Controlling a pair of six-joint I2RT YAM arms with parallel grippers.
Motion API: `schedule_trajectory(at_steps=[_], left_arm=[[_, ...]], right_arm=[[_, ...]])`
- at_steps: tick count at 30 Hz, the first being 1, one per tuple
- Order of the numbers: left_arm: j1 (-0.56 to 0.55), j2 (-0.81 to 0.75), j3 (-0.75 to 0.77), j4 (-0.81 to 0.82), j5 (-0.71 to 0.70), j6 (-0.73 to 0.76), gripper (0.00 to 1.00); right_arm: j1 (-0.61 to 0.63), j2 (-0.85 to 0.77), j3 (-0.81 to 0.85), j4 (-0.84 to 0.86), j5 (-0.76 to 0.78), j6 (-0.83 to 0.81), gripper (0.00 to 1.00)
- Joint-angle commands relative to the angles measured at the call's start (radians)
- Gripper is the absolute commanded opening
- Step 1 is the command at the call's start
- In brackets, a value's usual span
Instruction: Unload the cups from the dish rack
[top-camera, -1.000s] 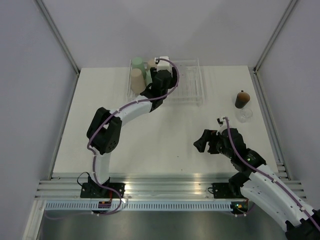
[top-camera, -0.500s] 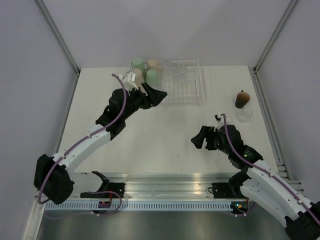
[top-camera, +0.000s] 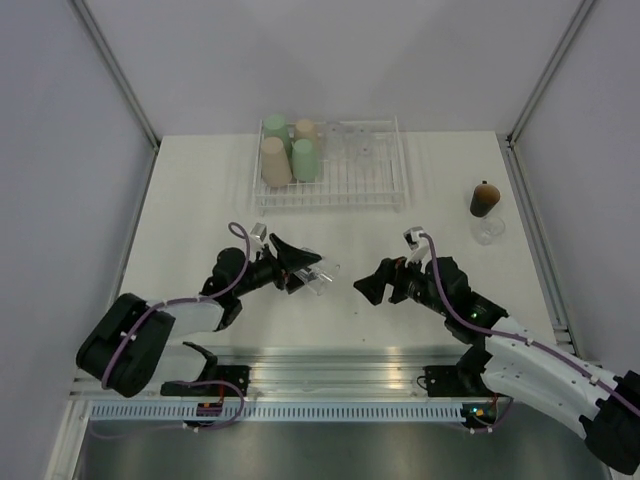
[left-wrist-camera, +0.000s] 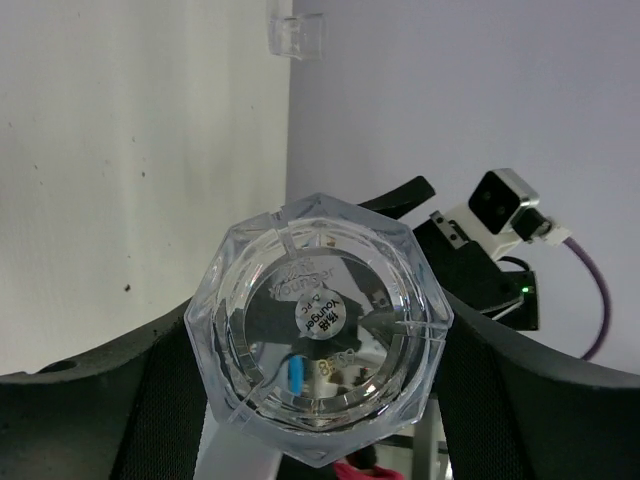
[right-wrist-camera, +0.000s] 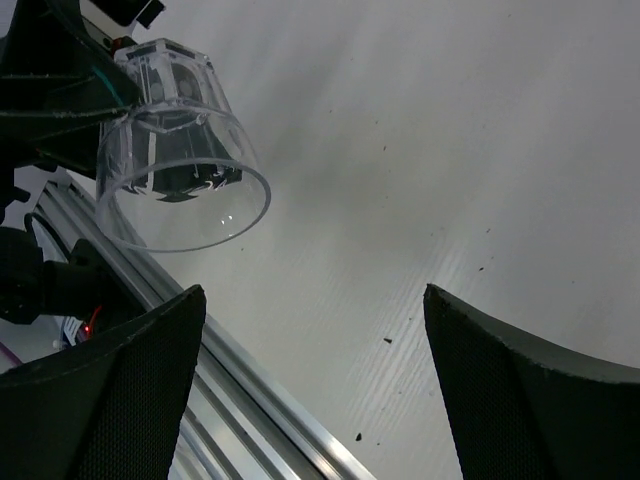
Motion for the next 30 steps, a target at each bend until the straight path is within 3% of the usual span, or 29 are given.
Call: schedule_trajectory(at_steps=[1, 2, 5, 12, 19, 25, 27, 30], left_arm=[[0.001, 0.130, -0.072, 0.512, 0.039, -0.311, 0.02], [-0.001, 0.169, -0.087, 0.667, 0.033, -0.344, 0.02], [-0.011, 0.286, -0.120, 0.787, 0.027, -0.418, 0.02], [-0.025, 0.251, -0.153, 0.786, 0.002, -0.410, 0.02], [-0.051, 0.223, -0.176, 0.783, 0.007, -0.430, 0.02], [-0.145, 0.220, -0.212, 0.786, -0.034, -0.427, 0.02], [-0.163, 0.210, -0.218, 0.786, -0.048, -0.424, 0.02], [-0.176, 0.197, -0.215, 0.786, -0.064, -0.428, 0.02]], right_arm=[[0.058, 0.038, -0.033, 0.183, 0.047, 0.018, 0.93], [0.078, 0.050, -0.031, 0.197, 0.064, 0.014, 0.93], [0.159, 0.104, -0.021, 0.253, 0.134, -0.009, 0.93], [0.315, 0.315, 0.054, 0.328, 0.254, -0.043, 0.93], [0.342, 0.354, 0.051, 0.365, 0.354, -0.066, 0.93], [0.342, 0.408, 0.079, 0.414, 0.366, -0.077, 0.91], [0.345, 0.431, 0.082, 0.449, 0.357, -0.075, 0.86], [0.348, 0.461, 0.081, 0.498, 0.336, -0.072, 0.68]])
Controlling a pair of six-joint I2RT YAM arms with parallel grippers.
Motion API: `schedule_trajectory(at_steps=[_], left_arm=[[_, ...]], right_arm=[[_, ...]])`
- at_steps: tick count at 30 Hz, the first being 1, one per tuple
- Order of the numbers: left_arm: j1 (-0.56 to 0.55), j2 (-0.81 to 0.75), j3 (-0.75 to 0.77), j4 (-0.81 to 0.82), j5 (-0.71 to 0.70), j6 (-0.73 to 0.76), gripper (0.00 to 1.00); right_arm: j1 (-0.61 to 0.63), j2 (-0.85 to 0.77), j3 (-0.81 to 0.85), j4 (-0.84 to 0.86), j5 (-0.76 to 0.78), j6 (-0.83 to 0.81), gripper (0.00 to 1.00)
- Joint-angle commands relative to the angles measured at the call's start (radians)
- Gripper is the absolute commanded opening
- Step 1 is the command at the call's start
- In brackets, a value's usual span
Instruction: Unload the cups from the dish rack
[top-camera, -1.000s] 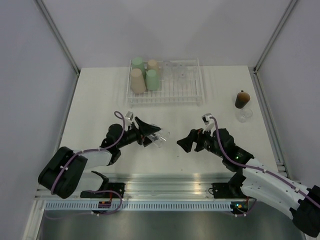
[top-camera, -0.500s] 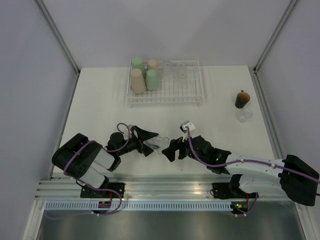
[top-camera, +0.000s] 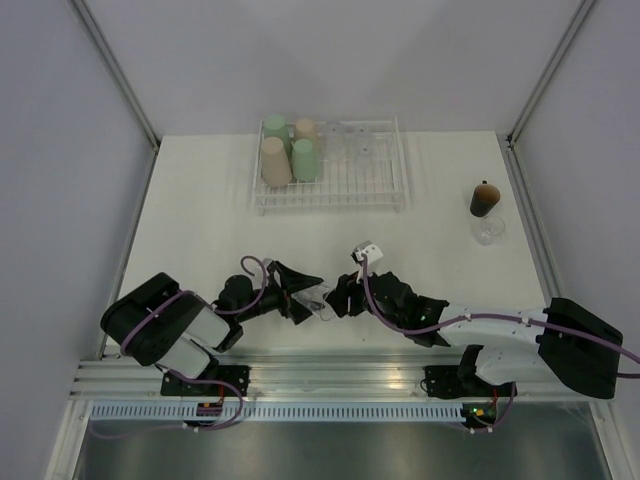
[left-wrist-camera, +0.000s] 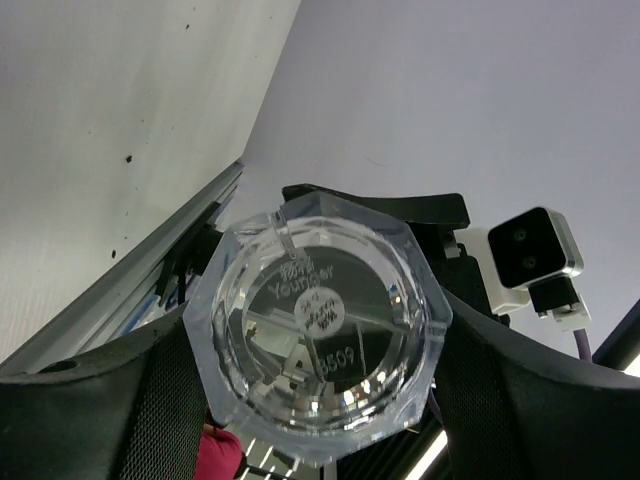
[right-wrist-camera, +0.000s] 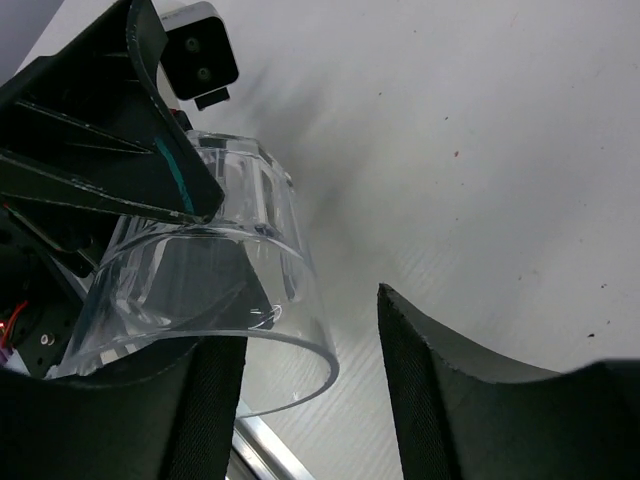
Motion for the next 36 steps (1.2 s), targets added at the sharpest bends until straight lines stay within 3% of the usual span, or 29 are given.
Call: schedule_trajectory(at_steps=[1, 3, 4, 7, 8, 14, 16, 17, 20, 22, 28, 31, 36], left_arm=[[-0.031, -0.031, -0.006, 0.390, -0.006, -0.021, 0.02], [-0.040, -0.026, 0.008, 0.389, -0.008, -0.024, 0.02], [-0.046, -0.022, 0.014, 0.390, -0.009, -0.024, 0.02], [-0.072, 0.000, 0.037, 0.390, -0.017, -0.026, 0.02], [-0.080, 0.007, 0.040, 0.390, -0.018, -0.024, 0.02], [-0.083, 0.044, 0.065, 0.392, -0.012, 0.025, 0.06], [-0.083, 0.060, 0.078, 0.392, -0.011, 0.052, 0.31], [-0.081, 0.069, 0.084, 0.392, -0.009, 0.060, 0.65], [-0.075, 0.113, 0.124, 0.392, 0.012, 0.088, 0.95], [-0.072, 0.145, 0.172, 0.393, 0.031, 0.089, 0.99], [-0.057, 0.239, 0.287, 0.393, 0.074, 0.085, 1.00], [0.007, 0.213, 0.285, 0.393, 0.077, 0.132, 1.00], [0.123, 0.126, 0.209, 0.374, 0.110, 0.243, 1.00]], right_arm=[[0.002, 0.031, 0.047, 0.137, 0.011, 0.005, 0.56], [0.011, 0.045, 0.046, 0.155, 0.011, 0.008, 0.40], [0.014, 0.046, 0.044, 0.158, 0.012, 0.009, 0.26], [0.028, 0.040, 0.038, 0.158, 0.041, 0.009, 0.04], [0.031, 0.031, 0.037, 0.154, 0.055, 0.011, 0.02], [0.038, -0.047, 0.043, 0.060, 0.076, 0.005, 0.01], [0.042, -0.072, 0.053, 0.011, 0.084, 0.003, 0.01], [0.043, -0.101, 0.055, -0.039, 0.092, 0.003, 0.01], [0.045, -0.176, 0.049, -0.136, 0.104, 0.006, 0.01], [0.046, -0.225, 0.032, -0.176, 0.125, 0.012, 0.01], [0.046, -0.412, 0.044, -0.369, 0.219, 0.023, 0.01], [0.046, -0.440, 0.134, -0.583, 0.361, 0.097, 0.01], [0.045, -0.354, 0.415, -1.122, 0.637, 0.343, 0.01]])
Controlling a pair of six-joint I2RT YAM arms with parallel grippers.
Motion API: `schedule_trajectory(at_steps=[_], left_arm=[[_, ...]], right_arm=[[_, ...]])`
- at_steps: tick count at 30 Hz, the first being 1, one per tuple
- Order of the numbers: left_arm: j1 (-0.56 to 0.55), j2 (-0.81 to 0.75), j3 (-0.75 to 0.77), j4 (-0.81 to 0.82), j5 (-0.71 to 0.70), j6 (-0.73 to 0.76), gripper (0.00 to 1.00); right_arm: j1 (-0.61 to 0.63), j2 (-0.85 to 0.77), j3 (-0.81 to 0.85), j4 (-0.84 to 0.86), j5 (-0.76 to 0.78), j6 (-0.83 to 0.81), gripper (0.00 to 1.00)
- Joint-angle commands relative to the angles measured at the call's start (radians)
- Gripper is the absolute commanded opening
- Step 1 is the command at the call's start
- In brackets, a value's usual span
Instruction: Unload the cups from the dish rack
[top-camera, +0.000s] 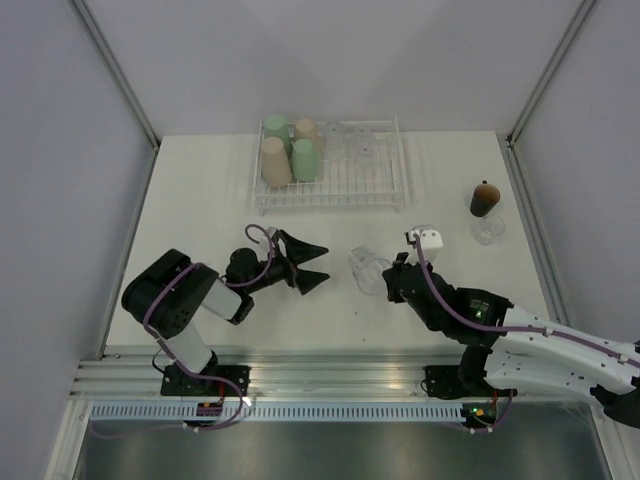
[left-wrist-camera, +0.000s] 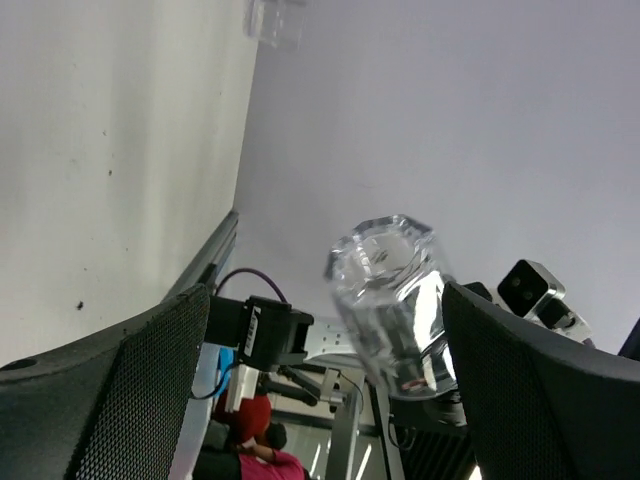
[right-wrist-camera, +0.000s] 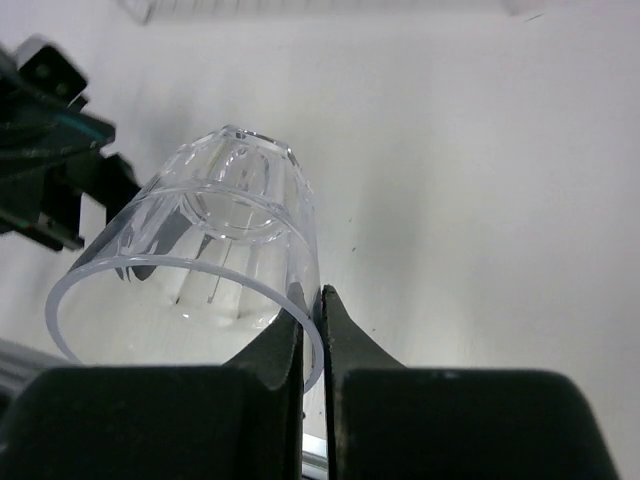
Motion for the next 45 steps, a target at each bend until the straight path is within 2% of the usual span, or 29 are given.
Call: schedule_trajectory(at_steps=[1, 2, 4, 6, 7, 8, 10, 11, 13, 14, 17, 18, 21, 25, 35, 42, 45], left_arm=[[0.070, -0.075, -0.048, 0.310, 0.050, 0.130, 1.00], [0.074, -0.085, -0.058, 0.299, 0.061, 0.139, 1.00], [0.076, -0.108, -0.079, 0.255, 0.072, 0.176, 1.00], [0.077, -0.128, -0.087, 0.202, 0.096, 0.220, 1.00], [0.077, -0.161, -0.090, 0.153, 0.101, 0.239, 1.00], [0.077, -0.180, -0.100, 0.122, 0.102, 0.277, 1.00], [0.079, -0.236, -0.102, 0.042, 0.110, 0.324, 1.00], [0.079, -0.311, -0.099, -0.084, 0.116, 0.355, 1.00], [0.077, -0.400, -0.079, -0.255, 0.104, 0.476, 1.00], [0.077, -0.507, -0.050, -0.449, 0.092, 0.577, 1.00], [0.073, -0.663, 0.013, -0.738, -0.001, 0.756, 1.00], [0.073, -0.745, 0.024, -0.871, -0.020, 0.785, 1.00], [0.073, -0.851, 0.062, -1.025, -0.051, 0.864, 1.00], [0.073, -0.931, 0.074, -1.128, -0.066, 0.912, 1.00], [0.073, -1.019, 0.016, -1.205, -0.066, 0.921, 1.00], [0.073, -1.096, 0.002, -1.264, -0.086, 0.914, 1.00], [0.073, -1.114, 0.005, -1.285, -0.098, 0.918, 1.00]], right_arm=[[-0.003, 0.064, 0.247, -0.415, 0.268, 0.264, 0.01], [-0.024, 0.123, 0.285, -0.538, 0.284, 0.297, 0.01], [-0.089, 0.198, 0.359, -0.589, 0.221, 0.258, 0.01], [-0.265, 0.217, 0.335, -0.520, 0.100, 0.163, 0.01], [-0.334, 0.213, 0.312, -0.471, -0.083, 0.104, 0.01], [-0.482, 0.208, 0.287, -0.388, -0.154, 0.035, 0.01], [-0.616, 0.211, 0.241, -0.351, -0.259, -0.011, 0.01], [-0.743, 0.226, 0.238, -0.337, -0.335, -0.049, 0.01], [-0.848, 0.266, 0.233, -0.305, -0.392, -0.088, 0.01], [-0.939, 0.286, 0.236, -0.303, -0.464, -0.103, 0.01], [-1.078, 0.346, 0.255, -0.290, -0.518, -0.114, 0.01], [-1.103, 0.354, 0.249, -0.279, -0.538, -0.103, 0.01], [-1.189, 0.383, 0.236, -0.251, -0.538, -0.082, 0.01], [-1.261, 0.411, 0.215, -0.247, -0.535, -0.094, 0.01], [-1.396, 0.414, 0.203, -0.291, -0.399, -0.064, 0.01], [-1.482, 0.441, 0.154, -0.243, -0.456, -0.002, 0.01], [-1.505, 0.446, 0.155, -0.245, -0.428, 0.019, 0.01]])
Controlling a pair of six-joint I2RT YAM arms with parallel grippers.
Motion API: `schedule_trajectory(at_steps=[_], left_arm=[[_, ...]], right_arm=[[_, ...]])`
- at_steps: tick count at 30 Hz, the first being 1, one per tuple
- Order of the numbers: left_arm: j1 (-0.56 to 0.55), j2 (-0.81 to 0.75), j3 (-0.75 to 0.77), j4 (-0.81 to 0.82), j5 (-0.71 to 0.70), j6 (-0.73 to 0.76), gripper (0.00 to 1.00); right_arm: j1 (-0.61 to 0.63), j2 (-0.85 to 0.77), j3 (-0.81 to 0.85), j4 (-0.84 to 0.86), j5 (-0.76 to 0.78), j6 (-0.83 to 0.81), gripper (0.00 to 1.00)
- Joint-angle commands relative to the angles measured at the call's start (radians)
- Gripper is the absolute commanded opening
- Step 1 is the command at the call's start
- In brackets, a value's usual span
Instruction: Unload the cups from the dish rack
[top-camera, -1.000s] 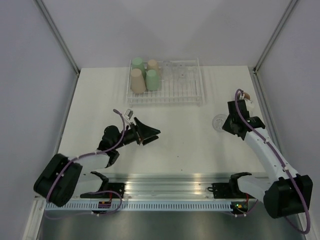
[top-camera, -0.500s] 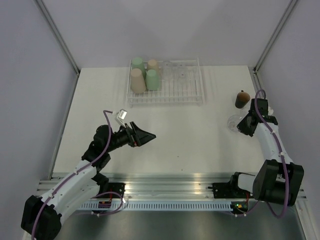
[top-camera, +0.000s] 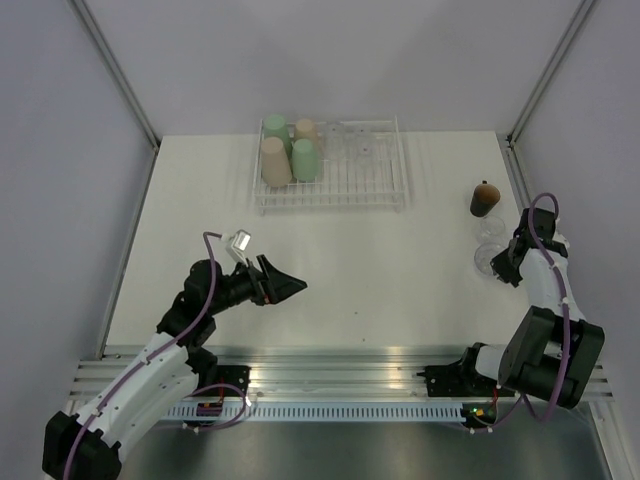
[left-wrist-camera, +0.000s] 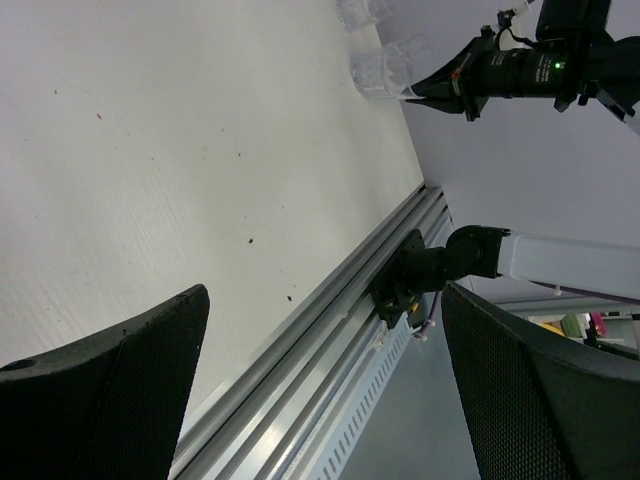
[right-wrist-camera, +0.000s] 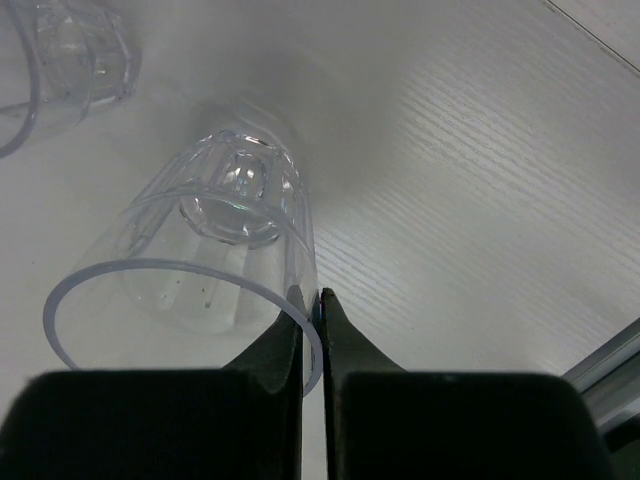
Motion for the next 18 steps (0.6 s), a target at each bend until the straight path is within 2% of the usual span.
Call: schedule_trajectory(at_steps=[1, 7, 15, 16, 18], left_arm=[[0.000, -0.022, 0.007, -0.035, -0.031, 0.039, 1.00], [0.000, -0.013, 0.009, -0.035, -0.036, 0.033, 1.00], [0.000, -0.010, 0.010, -0.035, -0.047, 0.031, 1.00], [0.000, -0.008, 0.012, -0.035, -0.050, 0.031, 1.00], [0.000, -0.002, 0.015, -0.032, -0.050, 0.031, 1.00]], right_arm=[[-0.041, 0.001, 0.005, 0.040, 0.017, 0.054, 0.01], [-0.172, 0.032, -0.021, 0.104, -0.113, 0.085, 0.01], [-0.240, 0.041, -0.023, 0.178, -0.274, 0.061, 0.01], [-0.241, 0.038, -0.026, 0.189, -0.291, 0.056, 0.02], [-0.241, 0.029, -0.035, 0.206, -0.336, 0.050, 0.10]])
